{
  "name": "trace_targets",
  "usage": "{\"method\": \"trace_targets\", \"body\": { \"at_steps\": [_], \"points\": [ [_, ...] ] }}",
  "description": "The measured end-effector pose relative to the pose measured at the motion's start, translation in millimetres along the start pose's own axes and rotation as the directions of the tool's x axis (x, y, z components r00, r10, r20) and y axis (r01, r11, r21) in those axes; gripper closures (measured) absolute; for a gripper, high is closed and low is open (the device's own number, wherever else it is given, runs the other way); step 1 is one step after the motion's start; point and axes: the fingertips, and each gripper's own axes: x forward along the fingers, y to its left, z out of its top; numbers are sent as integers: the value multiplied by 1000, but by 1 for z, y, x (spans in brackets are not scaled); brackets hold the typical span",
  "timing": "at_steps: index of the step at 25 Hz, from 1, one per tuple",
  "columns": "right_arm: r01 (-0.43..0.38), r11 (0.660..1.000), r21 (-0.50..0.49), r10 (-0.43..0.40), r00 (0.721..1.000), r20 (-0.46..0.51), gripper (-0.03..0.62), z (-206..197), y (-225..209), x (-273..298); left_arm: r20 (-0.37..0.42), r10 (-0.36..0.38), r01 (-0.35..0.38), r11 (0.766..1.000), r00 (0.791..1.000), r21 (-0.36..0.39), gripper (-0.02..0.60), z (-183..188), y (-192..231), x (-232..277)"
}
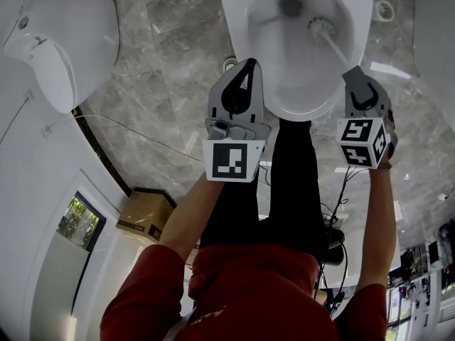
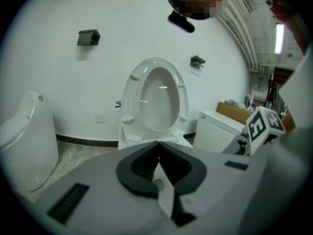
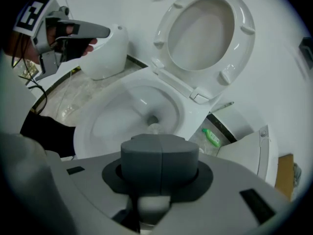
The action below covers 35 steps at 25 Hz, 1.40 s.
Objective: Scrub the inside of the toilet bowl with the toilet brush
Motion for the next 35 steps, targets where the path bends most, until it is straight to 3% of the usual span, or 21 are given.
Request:
{"method": "trace_targets", "body": {
  "at_steps": [8,13,17,21,27,31,35],
  "points": [
    [-138,989,60,140,990,-25,448,-42,81,-34,-1,49,-49,999,999,-18,581,-1,-12,-8],
    [-227,967,113,222,973,54,448,-17,119,-36,22,111,-111,994,994,4,581,11,-12,-20],
    [-293,943,156,268,950,160,448,19,124,-18,33,215,-217,973,976,74,581,17,9,-37],
    [-266,953,142,238,952,191,448,49,103,8,87,268,-275,958,959,78,581,27,20,-58],
    [-194,978,76,181,971,154,448,72,71,36,97,254,-260,964,962,53,581,28,-3,-77],
    [-109,994,-24,110,994,18,448,43,56,45,115,207,-213,976,972,43,581,35,-25,-87],
    [-139,990,-11,138,990,-31,448,9,79,13,114,174,-178,984,978,29,581,40,-39,-110]
  ]
}}
